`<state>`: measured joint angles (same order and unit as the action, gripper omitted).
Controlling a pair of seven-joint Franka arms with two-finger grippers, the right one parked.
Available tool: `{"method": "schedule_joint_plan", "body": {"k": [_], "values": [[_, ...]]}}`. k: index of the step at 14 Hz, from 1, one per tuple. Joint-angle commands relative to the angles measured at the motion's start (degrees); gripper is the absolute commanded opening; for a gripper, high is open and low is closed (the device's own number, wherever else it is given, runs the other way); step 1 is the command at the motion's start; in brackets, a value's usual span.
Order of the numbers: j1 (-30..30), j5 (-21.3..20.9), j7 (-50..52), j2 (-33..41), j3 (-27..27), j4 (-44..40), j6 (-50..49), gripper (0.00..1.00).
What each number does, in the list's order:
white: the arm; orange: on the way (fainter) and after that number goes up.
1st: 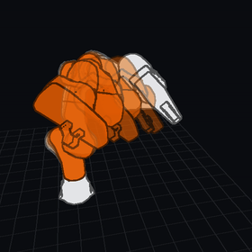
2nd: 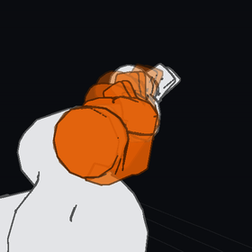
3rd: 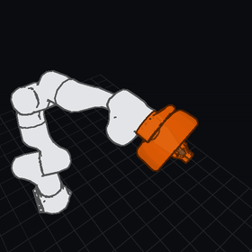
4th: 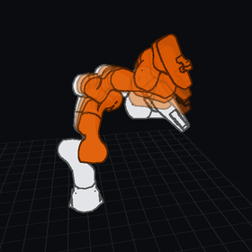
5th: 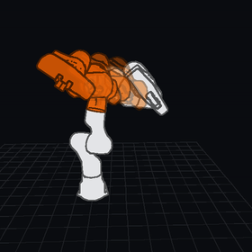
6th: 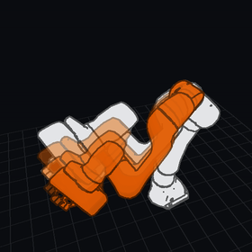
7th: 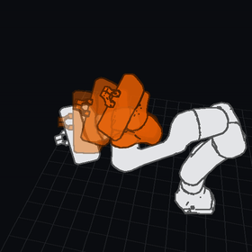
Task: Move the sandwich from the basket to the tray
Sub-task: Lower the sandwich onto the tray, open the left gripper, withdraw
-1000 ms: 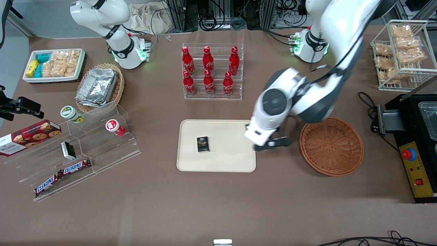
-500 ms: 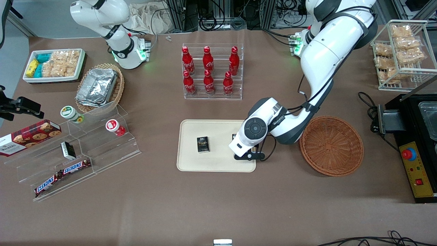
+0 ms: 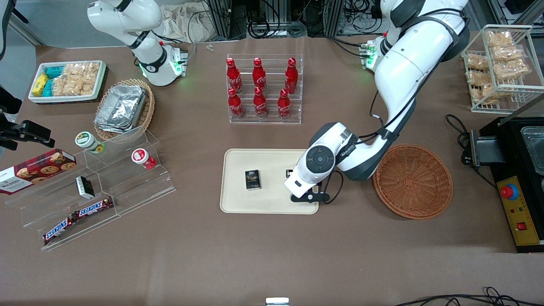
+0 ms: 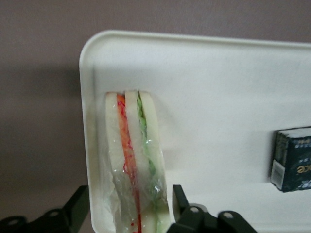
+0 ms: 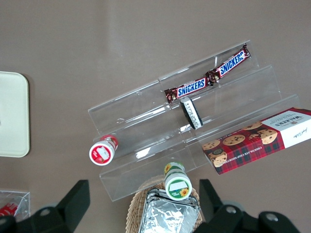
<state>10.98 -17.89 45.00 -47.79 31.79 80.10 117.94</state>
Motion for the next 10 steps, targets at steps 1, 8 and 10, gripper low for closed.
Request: {"method": "schedule_joint_plan", "body": {"k": [1, 8, 10], "values": [[-0.34, -0.75, -0.35, 4.09, -0.24, -1.97, -4.01, 1.00], [-6.33, 13.46, -10.93, 37.98, -9.35, 27.86, 1.31, 0.99], [-3.52, 17.35, -22.27, 46.43, -16.99, 35.62, 1.07, 0.99]]}}
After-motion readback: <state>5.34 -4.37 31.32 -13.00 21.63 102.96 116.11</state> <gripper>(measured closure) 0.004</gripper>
